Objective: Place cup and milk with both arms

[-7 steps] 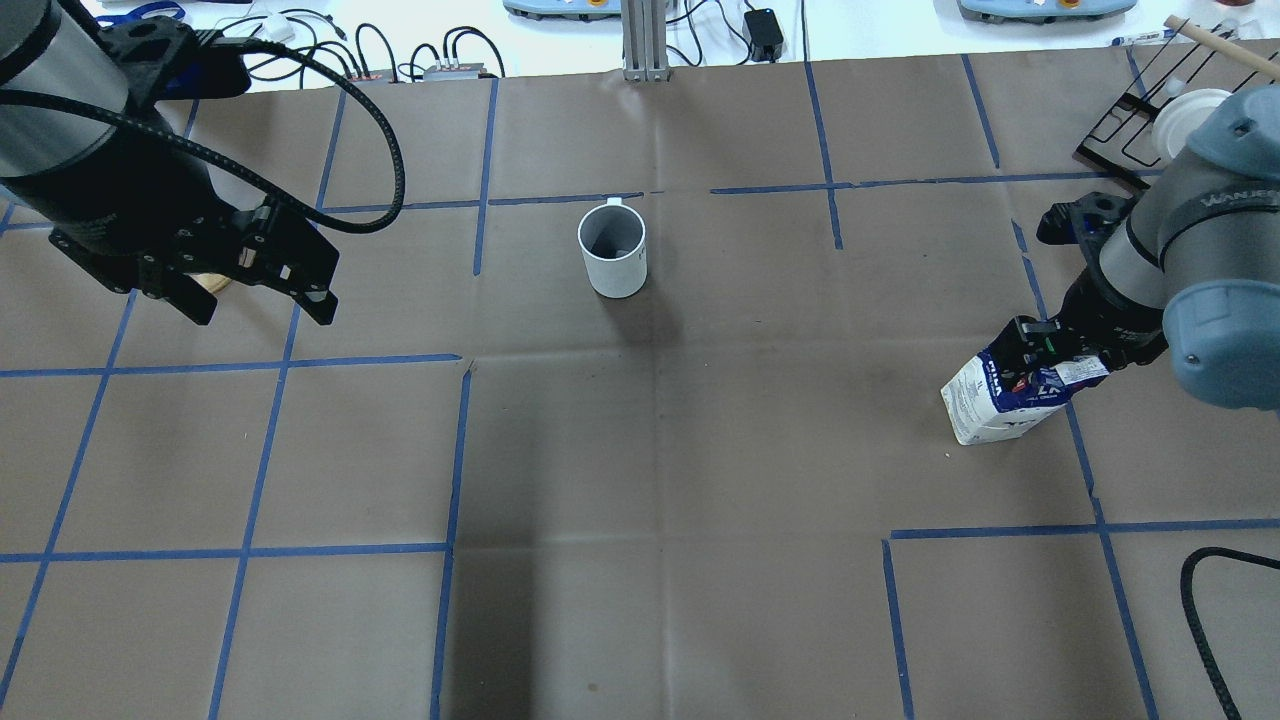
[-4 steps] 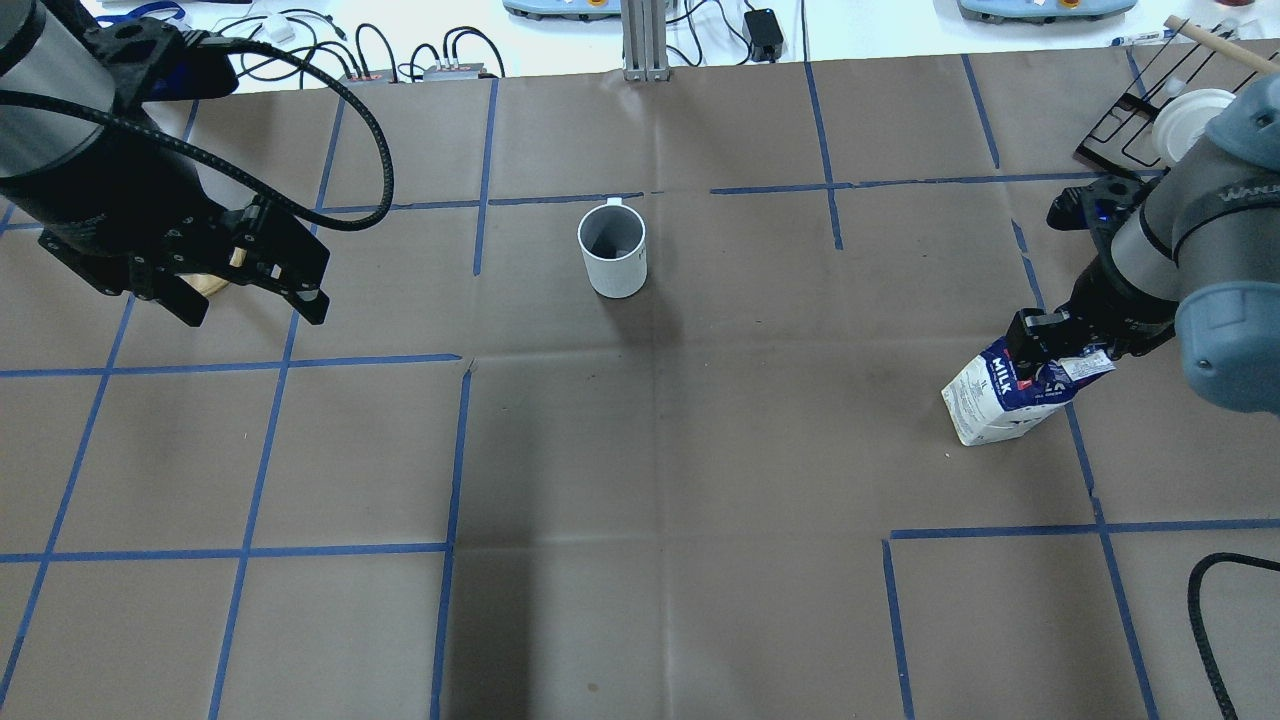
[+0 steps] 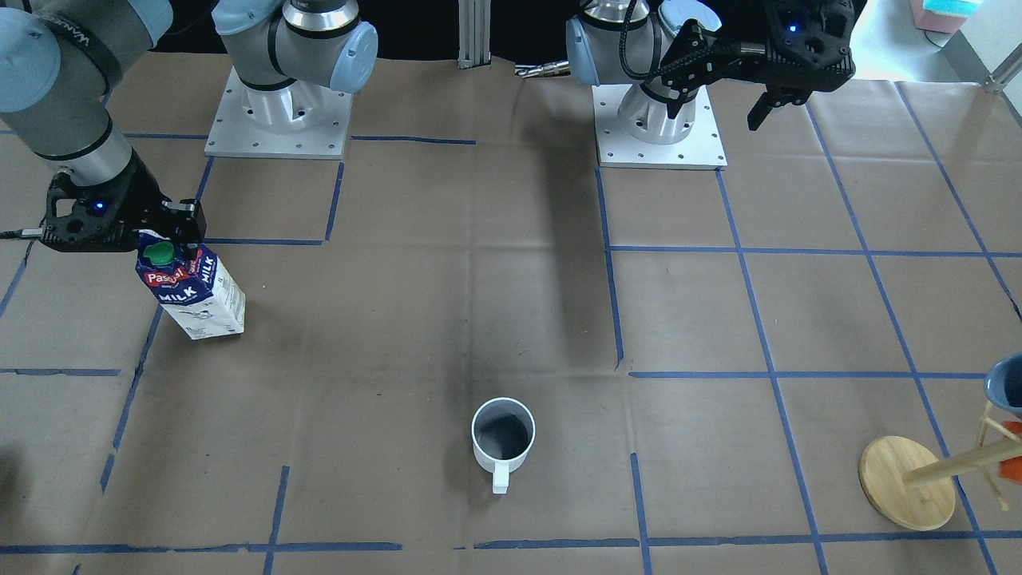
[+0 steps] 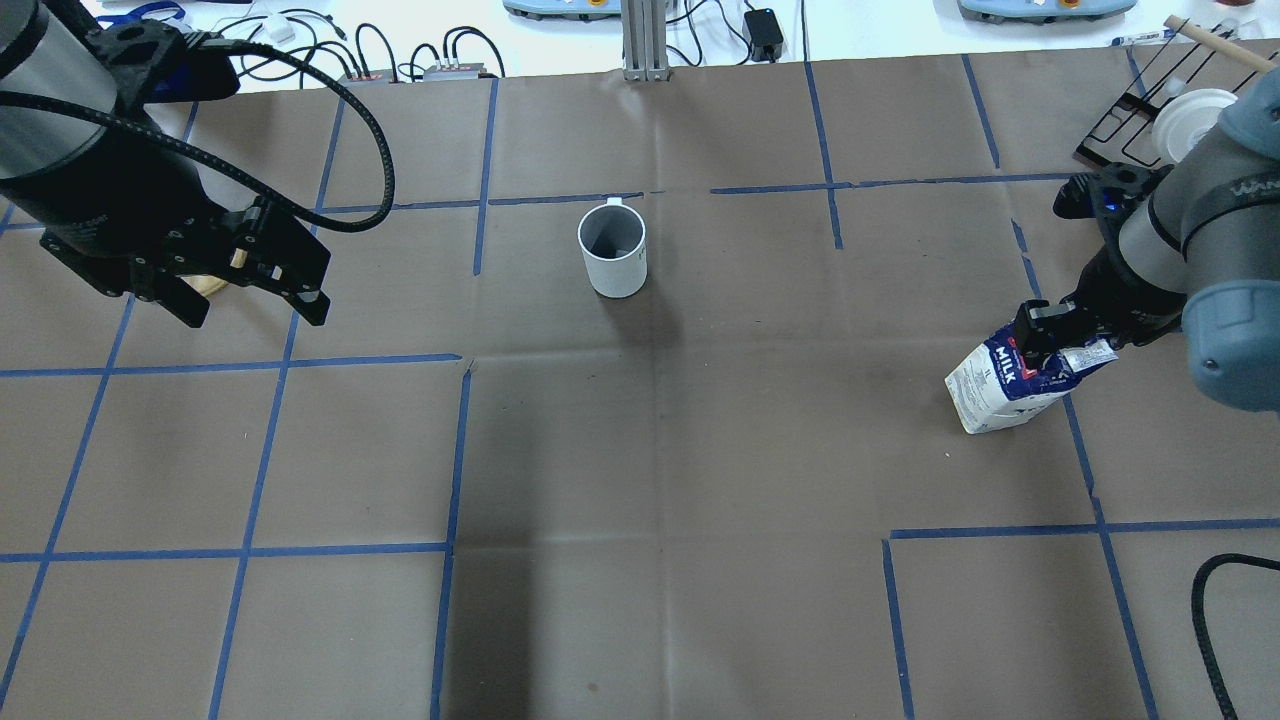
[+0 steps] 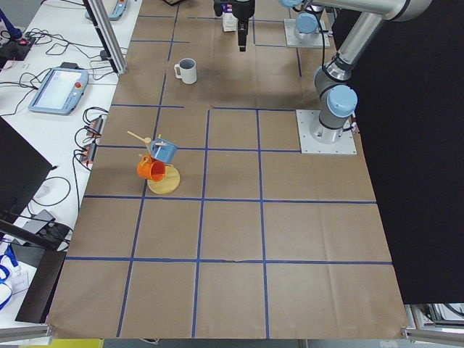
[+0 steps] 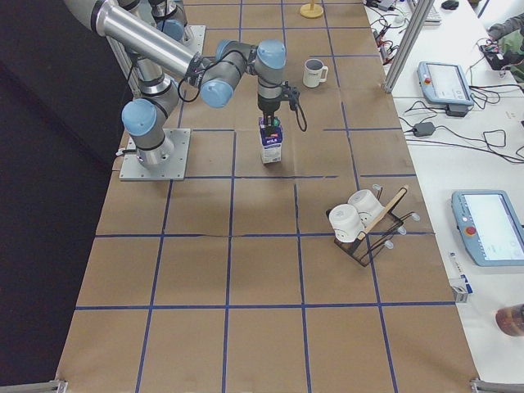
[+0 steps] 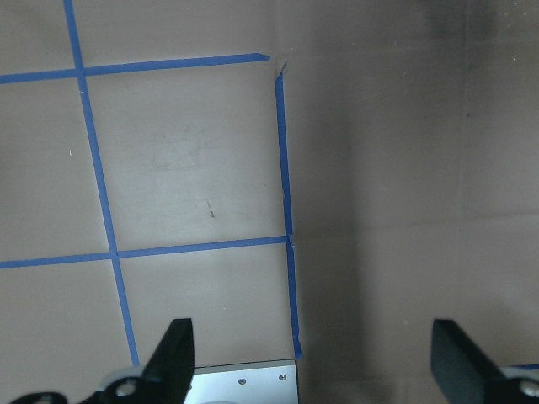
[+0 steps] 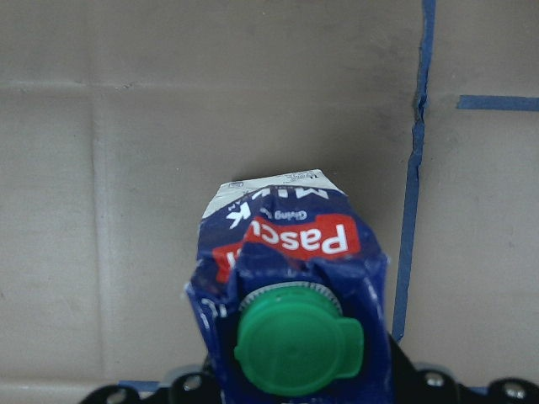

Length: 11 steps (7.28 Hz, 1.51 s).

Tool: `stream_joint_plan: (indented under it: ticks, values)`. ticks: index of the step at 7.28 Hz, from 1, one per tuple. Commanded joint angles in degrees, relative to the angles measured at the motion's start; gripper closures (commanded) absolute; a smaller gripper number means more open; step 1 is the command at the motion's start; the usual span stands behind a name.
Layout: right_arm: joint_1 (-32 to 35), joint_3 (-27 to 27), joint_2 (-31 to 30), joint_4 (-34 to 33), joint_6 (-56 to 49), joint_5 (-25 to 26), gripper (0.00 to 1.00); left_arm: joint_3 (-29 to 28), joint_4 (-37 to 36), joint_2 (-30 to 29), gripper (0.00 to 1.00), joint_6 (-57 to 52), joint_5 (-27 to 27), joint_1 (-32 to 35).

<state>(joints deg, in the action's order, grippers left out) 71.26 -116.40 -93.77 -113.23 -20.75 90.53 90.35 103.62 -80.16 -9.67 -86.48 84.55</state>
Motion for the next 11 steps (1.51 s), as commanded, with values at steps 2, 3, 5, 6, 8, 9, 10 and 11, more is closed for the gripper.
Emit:
stream_joint_plan:
  ticks: [2,3,5,6,8,9,10,11]
  values:
    - [3.3,6.2,2.0,0.4,0.7,-0.1,0.42,0.1,0.0,0.1,0.00,0.0,-0.1,-0.1]
    - [5.3,9.6,4.2,0.6,3.4,-0.3,0.42,0.1,0.1,0.1,0.00,0.0,-0.1,0.0]
    - [14.3,21.1,12.9,4.4,14.8,-0.8,0.42,0.1,0.1,0.1,0.00,0.0,-0.2,0.0]
    - [18.8,28.1,18.2,7.5,21.0,-0.8,0.42,0.1,0.1,0.1,0.00,0.0,-0.3,0.0]
    - [26.6,40.6,28.2,11.0,30.6,-0.7,0.42,0.1,0.1,0.2,0.00,0.0,-0.4,0.0]
    - [28.8,43.3,31.2,11.0,34.0,-0.7,0.42,0.1,0.1,0.2,0.00,0.0,-0.4,0.0]
    - [29.5,43.4,32.2,10.9,34.8,-0.8,0.42,0.1,0.1,0.2,0.00,0.0,-0.4,-0.1]
    - [29.8,43.4,32.4,10.9,37.9,-1.6,0.42,0.1,0.1,0.2,0.00,0.0,-0.4,0.0]
